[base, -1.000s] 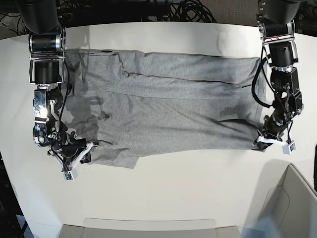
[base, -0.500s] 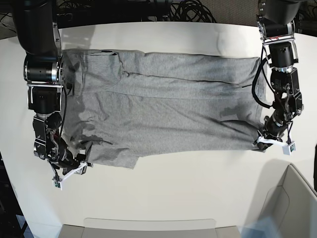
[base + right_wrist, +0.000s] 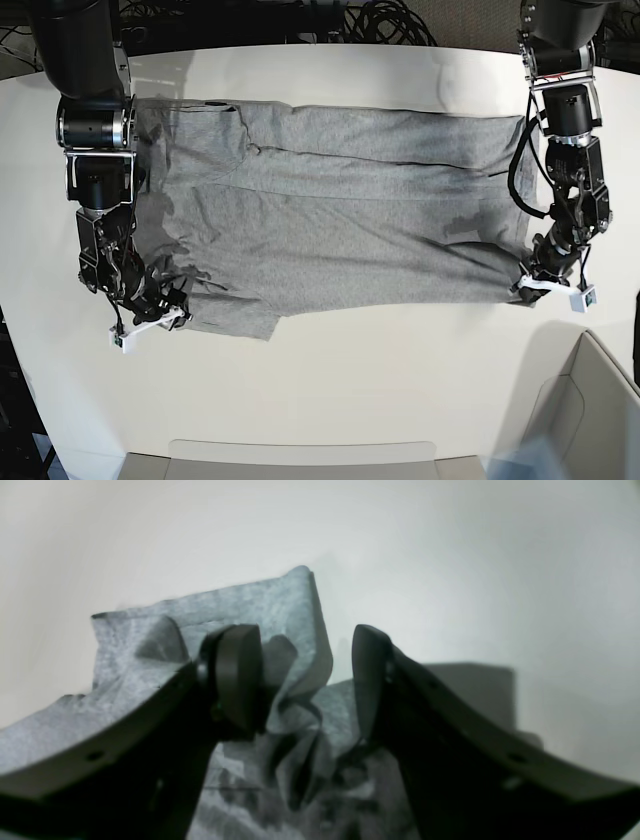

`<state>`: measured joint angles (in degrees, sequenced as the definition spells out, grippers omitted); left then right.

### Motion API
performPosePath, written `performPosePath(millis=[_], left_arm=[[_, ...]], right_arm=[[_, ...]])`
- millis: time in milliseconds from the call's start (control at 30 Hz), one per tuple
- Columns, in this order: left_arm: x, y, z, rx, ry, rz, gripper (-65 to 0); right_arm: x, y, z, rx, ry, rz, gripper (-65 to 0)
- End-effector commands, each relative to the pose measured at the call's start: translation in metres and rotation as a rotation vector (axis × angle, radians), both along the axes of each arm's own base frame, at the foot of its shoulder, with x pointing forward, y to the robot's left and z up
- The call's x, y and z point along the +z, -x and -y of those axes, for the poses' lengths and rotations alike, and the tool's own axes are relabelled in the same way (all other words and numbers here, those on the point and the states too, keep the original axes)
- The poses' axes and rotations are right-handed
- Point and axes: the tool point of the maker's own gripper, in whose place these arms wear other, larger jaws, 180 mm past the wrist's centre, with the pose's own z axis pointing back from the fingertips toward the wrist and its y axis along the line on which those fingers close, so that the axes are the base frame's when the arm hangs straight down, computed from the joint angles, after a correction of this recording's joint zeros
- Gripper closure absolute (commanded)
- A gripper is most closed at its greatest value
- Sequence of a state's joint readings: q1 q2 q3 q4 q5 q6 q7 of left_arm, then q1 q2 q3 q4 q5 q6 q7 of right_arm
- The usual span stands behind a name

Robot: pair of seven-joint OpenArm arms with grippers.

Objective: Fold the T-shirt properly
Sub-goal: 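Lift the hem with both grippers and fold it toward the collar fold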

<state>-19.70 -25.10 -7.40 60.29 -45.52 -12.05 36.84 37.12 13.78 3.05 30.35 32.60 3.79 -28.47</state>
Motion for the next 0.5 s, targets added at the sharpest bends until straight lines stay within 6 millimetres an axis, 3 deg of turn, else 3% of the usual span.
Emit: performPosePath(millis=[0,167,467], left_arm=[[0.026,-0.013,-0.009,0.006,-0.021,0.073,0.0],[0.026,-0.013,-0.009,0.006,-0.018,0.072,0.0],[0.025,-0.013,-0.008,0.006,-0.017,0.072,0.0]], right_arm=[[0.029,-0.021,0.001,-0.002,-0.003,0.082,-29.3],[0.029,-0.022,-0.005,0.005,-0.009,0.082,-28.6],[0.018,-0.020,-0.006,-0.005,-0.023,0.038,-3.5]])
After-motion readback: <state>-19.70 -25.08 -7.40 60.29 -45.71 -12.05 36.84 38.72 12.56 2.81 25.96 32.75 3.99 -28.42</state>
